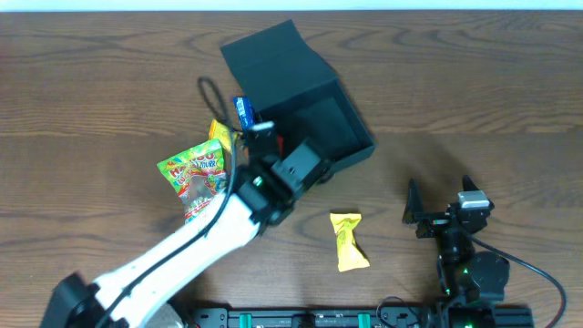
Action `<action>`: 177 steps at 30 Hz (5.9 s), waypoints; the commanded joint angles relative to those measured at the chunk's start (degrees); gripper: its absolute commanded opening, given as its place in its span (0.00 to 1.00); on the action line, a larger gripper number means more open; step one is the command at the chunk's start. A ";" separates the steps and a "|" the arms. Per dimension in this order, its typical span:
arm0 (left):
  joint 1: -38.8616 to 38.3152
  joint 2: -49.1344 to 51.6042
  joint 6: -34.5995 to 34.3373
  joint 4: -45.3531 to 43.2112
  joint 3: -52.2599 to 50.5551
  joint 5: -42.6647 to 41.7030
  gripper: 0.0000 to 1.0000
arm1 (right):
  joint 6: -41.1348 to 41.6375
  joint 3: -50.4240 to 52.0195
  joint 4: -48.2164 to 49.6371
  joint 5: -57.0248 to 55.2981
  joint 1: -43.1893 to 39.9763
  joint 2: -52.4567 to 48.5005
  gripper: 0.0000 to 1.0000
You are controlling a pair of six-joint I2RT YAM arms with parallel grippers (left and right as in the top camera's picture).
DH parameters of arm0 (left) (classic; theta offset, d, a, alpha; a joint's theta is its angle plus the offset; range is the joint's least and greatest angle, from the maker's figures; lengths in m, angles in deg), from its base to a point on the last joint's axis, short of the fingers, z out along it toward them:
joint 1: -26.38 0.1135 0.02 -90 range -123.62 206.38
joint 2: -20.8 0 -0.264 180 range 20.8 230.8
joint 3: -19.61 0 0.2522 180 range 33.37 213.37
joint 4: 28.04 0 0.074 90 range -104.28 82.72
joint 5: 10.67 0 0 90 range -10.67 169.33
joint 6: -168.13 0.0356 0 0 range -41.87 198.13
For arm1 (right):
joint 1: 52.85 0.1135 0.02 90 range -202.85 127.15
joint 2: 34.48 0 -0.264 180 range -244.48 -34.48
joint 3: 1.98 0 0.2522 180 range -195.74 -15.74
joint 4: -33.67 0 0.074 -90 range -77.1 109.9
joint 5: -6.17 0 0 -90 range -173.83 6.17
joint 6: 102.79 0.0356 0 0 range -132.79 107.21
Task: Pack container
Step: 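Carry the carton into the black box and release it, then move the left gripper back to the snack tin and grasp it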
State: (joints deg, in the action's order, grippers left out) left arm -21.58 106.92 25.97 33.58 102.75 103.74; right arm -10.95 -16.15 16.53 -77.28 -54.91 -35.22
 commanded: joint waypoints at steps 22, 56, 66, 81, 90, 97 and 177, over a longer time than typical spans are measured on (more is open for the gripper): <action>5.64 29.38 -4.96 -4.13 22.38 1.09 0.49 | -0.63 0.09 -0.28 -0.15 -0.85 0.09 0.99; 5.64 34.73 8.33 -15.61 24.35 -7.63 0.12 | -0.63 0.09 -0.28 -0.15 -0.85 0.09 0.99; 5.92 36.89 -0.90 -9.29 24.33 -10.34 0.06 | -0.63 0.09 -0.28 -0.15 -0.85 0.09 0.99; 7.45 34.47 1.70 -3.61 24.44 -9.18 0.06 | -0.63 0.09 -0.28 -0.15 -0.85 0.09 0.99; 6.67 21.62 2.95 7.89 24.44 -8.72 0.06 | -0.63 0.09 -0.28 -0.15 -0.85 0.09 0.99; 1.03 13.09 -14.93 30.14 23.02 -2.64 0.22 | -0.63 0.09 -0.28 -0.15 -0.85 0.09 0.99; 9.38 3.39 26.93 -18.56 -22.38 -18.43 0.88 | -0.63 0.09 -0.28 -0.15 -0.85 0.09 0.99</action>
State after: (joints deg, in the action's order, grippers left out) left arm -12.40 111.12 50.40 15.46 80.81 86.97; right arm -10.95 -16.15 16.53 -77.28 -54.91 -35.22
